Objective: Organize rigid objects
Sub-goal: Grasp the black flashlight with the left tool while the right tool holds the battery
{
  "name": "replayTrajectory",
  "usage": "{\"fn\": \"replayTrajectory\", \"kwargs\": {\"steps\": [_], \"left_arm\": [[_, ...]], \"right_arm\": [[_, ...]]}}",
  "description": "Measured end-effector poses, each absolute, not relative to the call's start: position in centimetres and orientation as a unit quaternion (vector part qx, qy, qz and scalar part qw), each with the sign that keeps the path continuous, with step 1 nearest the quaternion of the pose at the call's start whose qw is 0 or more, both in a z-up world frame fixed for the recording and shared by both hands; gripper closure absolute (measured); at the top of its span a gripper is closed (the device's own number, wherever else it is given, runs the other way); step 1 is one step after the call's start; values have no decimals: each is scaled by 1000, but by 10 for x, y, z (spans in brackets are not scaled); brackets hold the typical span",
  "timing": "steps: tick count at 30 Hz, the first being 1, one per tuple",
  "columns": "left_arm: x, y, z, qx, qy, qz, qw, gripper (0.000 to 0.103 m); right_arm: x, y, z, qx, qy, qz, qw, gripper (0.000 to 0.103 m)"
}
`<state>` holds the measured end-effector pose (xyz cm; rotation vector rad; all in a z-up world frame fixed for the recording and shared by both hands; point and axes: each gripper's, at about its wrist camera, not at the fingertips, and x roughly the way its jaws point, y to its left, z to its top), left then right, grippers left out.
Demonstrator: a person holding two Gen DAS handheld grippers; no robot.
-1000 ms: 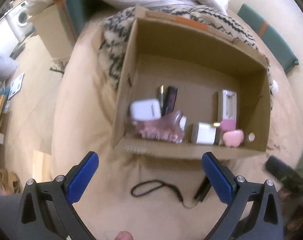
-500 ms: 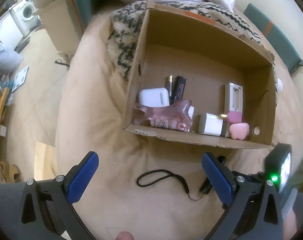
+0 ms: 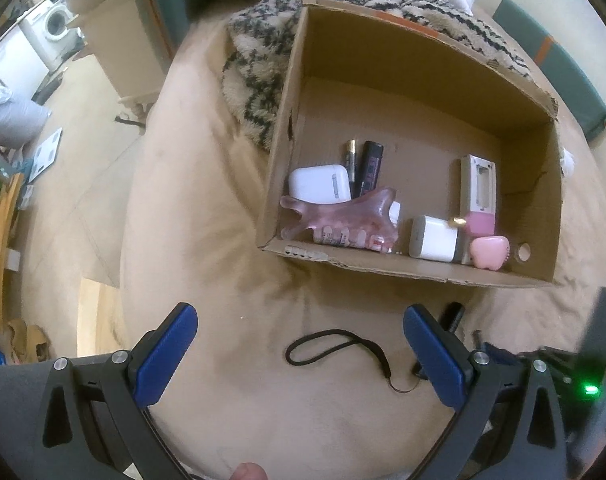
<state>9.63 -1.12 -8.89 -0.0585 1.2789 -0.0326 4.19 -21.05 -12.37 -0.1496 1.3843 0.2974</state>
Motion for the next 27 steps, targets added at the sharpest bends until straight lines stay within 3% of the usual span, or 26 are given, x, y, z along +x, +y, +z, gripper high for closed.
{"fn": "replayTrajectory", "kwargs": {"steps": [14, 19, 27], "left_arm": [[96, -10, -92, -31, 591, -6, 806, 0], [94, -7, -85, -41, 568, -3, 822, 0], [89, -25, -89, 5, 551, -8, 834, 0]], "right_arm": [[60, -260, -10, 26, 476, 129, 870, 92], [71, -291, -5, 92, 423, 112, 894, 92], [70, -304, -8, 165, 407, 136, 888, 92]]}}
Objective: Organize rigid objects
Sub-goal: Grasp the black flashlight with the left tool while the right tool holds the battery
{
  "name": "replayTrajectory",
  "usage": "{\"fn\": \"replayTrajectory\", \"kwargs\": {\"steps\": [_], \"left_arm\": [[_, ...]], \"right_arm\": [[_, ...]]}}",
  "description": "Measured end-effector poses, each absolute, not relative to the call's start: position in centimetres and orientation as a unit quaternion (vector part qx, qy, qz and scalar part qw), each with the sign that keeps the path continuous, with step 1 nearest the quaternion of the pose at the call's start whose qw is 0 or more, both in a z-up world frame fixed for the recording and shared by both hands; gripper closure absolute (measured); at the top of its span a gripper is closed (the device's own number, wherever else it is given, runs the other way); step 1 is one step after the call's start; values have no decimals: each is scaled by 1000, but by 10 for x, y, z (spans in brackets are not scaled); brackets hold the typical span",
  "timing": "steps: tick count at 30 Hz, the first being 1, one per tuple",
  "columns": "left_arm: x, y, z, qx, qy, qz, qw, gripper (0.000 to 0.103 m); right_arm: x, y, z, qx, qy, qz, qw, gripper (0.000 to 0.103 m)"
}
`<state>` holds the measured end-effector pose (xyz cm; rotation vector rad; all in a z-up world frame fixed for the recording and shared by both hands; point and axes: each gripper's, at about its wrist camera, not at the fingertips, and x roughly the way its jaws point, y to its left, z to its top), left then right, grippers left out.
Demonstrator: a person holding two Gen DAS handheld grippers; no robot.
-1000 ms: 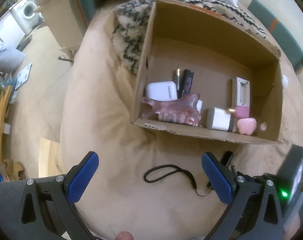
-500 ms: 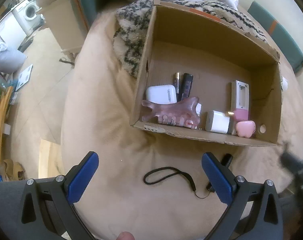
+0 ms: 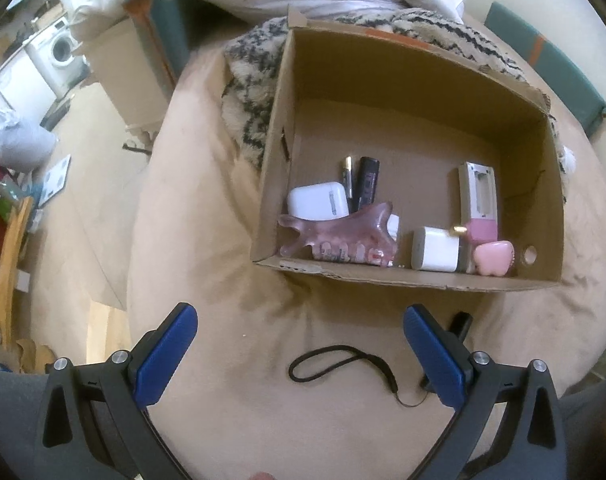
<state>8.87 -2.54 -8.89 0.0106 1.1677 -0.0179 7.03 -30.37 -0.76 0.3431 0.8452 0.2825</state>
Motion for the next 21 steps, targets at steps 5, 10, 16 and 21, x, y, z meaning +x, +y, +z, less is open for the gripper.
{"fn": "replayTrajectory", "kwargs": {"steps": [5, 10, 16, 21], "left_arm": [[80, -46, -93, 30, 550, -28, 834, 1], [71, -86, -112, 65, 573, -73, 813, 10], [69, -132, -145, 95, 608, -113, 780, 16], [70, -158, -163, 119, 618, -117, 768, 16]], "right_arm": [[76, -304, -7, 186, 401, 151, 884, 92], [84, -310, -9, 206, 401, 152, 880, 92], [86, -318, -10, 226, 405, 150, 873, 92], [86, -320, -13, 227, 414, 146, 870, 92]]}}
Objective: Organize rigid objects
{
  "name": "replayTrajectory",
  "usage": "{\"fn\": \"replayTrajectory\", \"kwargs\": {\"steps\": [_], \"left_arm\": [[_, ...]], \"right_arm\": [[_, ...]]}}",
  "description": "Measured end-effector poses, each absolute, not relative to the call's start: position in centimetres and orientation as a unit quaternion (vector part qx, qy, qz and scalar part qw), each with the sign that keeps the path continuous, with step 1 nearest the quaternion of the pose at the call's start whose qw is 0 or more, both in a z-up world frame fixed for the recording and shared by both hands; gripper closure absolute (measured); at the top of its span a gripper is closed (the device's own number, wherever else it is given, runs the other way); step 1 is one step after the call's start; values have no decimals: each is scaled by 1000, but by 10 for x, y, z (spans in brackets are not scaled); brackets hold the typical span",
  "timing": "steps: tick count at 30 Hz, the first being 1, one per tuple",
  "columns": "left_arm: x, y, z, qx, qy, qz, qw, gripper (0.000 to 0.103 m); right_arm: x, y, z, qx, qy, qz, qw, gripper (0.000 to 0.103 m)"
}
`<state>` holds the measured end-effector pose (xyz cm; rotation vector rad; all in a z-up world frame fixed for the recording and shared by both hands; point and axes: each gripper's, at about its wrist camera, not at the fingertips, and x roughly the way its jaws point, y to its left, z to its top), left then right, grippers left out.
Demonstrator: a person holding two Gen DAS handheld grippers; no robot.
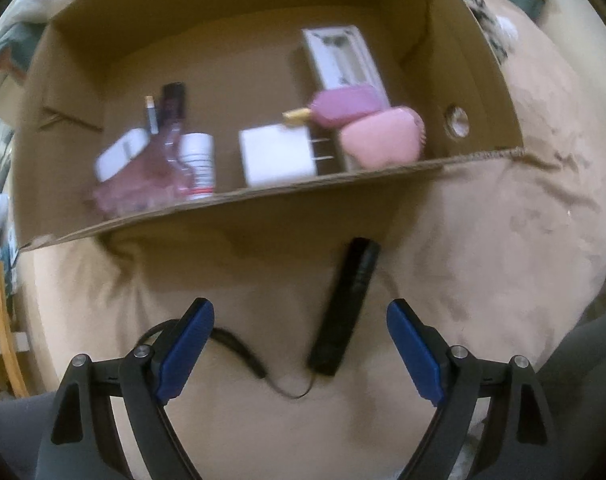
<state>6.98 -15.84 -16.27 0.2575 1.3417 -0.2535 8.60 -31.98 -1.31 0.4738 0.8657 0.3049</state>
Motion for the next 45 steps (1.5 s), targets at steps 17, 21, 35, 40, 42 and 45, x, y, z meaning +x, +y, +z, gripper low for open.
{"fn": "replayTrajectory", "kwargs": {"steps": [17, 21, 35, 40, 42, 45], "left_arm": [[69, -166, -191, 145, 656, -126, 730, 85], [67, -145, -185, 125, 662, -119, 729, 86], [54, -46, -106, 22, 612, -67, 788, 94], [75, -29, -51, -1, 562, -55, 826, 100], [86, -21, -37, -6, 551, -58, 833, 101], [101, -18, -20, -14, 543, -64, 837, 101]], "right_arm": [[90, -316, -21, 212, 434, 134, 866, 92], [91, -315, -24, 202, 440, 127, 866, 92], [90, -299, -32, 171, 458, 118, 864, 92], [85, -279, -32, 138, 462, 134, 866, 92], [85, -274, -32, 128, 461, 139, 867, 92], [86, -272, -34, 123, 464, 140, 866, 92]]}}
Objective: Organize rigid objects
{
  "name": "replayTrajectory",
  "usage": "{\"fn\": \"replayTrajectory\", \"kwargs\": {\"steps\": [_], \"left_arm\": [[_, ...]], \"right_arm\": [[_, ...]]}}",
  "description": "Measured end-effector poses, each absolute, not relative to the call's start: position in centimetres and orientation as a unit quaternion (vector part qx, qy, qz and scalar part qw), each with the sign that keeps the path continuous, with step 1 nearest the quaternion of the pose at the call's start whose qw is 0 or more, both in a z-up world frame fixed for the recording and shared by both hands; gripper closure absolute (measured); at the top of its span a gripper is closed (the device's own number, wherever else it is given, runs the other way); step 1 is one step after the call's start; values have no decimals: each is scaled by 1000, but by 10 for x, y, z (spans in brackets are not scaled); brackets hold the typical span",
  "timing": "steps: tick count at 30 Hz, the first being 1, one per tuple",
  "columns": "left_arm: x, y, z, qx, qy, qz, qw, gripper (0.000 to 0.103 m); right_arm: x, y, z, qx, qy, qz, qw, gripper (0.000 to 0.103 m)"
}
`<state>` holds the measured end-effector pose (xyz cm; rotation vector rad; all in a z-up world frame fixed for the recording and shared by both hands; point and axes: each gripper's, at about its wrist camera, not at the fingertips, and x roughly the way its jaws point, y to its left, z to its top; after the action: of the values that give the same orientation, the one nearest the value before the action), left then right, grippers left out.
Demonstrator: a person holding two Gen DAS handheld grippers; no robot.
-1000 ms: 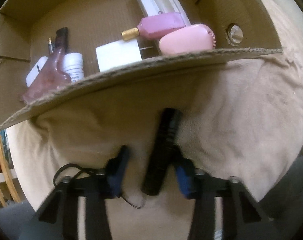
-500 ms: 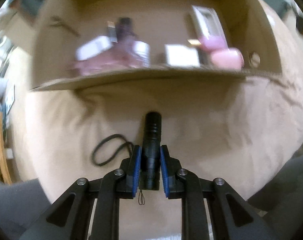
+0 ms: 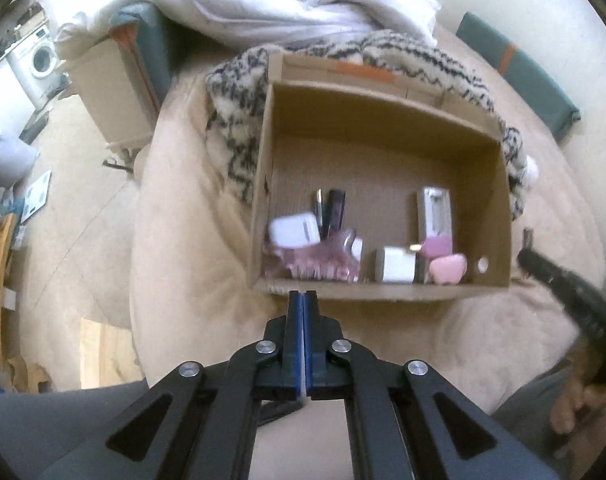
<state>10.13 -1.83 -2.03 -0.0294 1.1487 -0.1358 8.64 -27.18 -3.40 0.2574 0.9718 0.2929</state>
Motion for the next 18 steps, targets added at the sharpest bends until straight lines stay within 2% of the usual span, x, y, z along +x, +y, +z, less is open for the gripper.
{"fn": "replayTrajectory", "kwargs": {"steps": [6, 11, 14, 15, 16, 17, 18], "left_arm": [[100, -9, -29, -28, 553, -71, 830, 102], [99, -4, -67, -37, 579, -58, 812, 101], [101, 2, -97, -56, 628, -47, 775, 98], [101, 4, -105, -65, 642, -43, 763, 91], [99, 7, -112, -74, 654, -32, 753, 77], [96, 10, -119, -79, 660, -20, 747, 68], [93, 12, -122, -81, 662, -12, 745, 43]], "right_arm": [[89, -277, -36, 133, 467, 135, 864, 92], [89, -275, -35, 133, 466, 140, 864, 92], [92, -273, -37, 130, 470, 141, 861, 92], [93, -272, -37, 130, 472, 142, 861, 92], [93, -272, -38, 130, 473, 142, 860, 92], [93, -272, -38, 130, 473, 142, 860, 92], [93, -272, -38, 130, 473, 142, 860, 92]]}}
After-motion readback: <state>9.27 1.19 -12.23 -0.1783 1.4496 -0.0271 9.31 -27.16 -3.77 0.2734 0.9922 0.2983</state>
